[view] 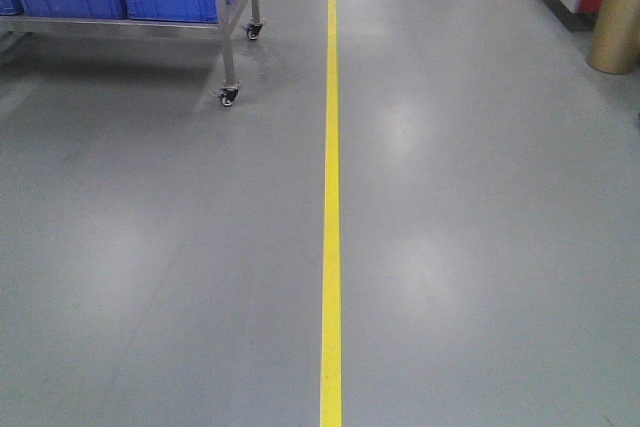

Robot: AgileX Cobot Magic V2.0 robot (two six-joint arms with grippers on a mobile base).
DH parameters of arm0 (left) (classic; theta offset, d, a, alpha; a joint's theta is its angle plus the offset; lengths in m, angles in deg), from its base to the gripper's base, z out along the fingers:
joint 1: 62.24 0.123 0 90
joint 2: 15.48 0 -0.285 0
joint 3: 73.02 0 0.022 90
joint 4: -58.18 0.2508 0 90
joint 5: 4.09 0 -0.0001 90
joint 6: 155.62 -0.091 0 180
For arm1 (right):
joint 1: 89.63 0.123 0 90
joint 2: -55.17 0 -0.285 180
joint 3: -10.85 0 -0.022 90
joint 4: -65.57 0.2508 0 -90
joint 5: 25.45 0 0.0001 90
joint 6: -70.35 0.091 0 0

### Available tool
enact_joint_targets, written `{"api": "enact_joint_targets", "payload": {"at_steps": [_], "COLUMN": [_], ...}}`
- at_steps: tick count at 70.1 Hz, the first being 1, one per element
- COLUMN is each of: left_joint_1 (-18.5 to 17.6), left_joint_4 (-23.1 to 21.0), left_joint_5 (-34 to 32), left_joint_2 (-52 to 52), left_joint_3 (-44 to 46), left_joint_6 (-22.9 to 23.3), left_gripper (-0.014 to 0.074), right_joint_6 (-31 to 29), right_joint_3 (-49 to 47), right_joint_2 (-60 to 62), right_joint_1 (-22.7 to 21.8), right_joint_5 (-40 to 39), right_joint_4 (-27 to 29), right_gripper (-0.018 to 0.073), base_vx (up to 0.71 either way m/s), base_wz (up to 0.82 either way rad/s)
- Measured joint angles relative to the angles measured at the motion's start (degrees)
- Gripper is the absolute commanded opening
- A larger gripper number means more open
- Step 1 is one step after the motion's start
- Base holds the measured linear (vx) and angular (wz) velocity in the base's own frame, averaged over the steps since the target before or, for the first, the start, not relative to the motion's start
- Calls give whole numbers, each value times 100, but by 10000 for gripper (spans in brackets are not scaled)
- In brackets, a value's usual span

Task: Move and align brake pads A on conveyor
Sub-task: 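Turn the base toward the stainless steel table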

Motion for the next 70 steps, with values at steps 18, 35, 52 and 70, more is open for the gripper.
{"api": "enact_joint_targets", "payload": {"at_steps": [18,35,52,70], "left_joint_1": [0,0,0,0], "left_joint_4": [0,0,0,0], "left_joint_5": [0,0,0,0], "left_joint_2": [0,0,0,0], "left_joint_3": [0,0,0,0], "left_joint_6": [0,0,0,0], "left_gripper": [586,586,586,586], "right_joint_6": [0,0,0,0], "right_joint_3": [0,0,0,0], "right_joint_2": [0,0,0,0], "right_joint_1": [0,0,0,0], "right_joint_5": [0,0,0,0], "right_joint_4": [-31,-31,-31,-31], "right_gripper": [565,565,565,565], "base_vx": [39,30,25,23], "base_wz": [36,77,100,91]}}
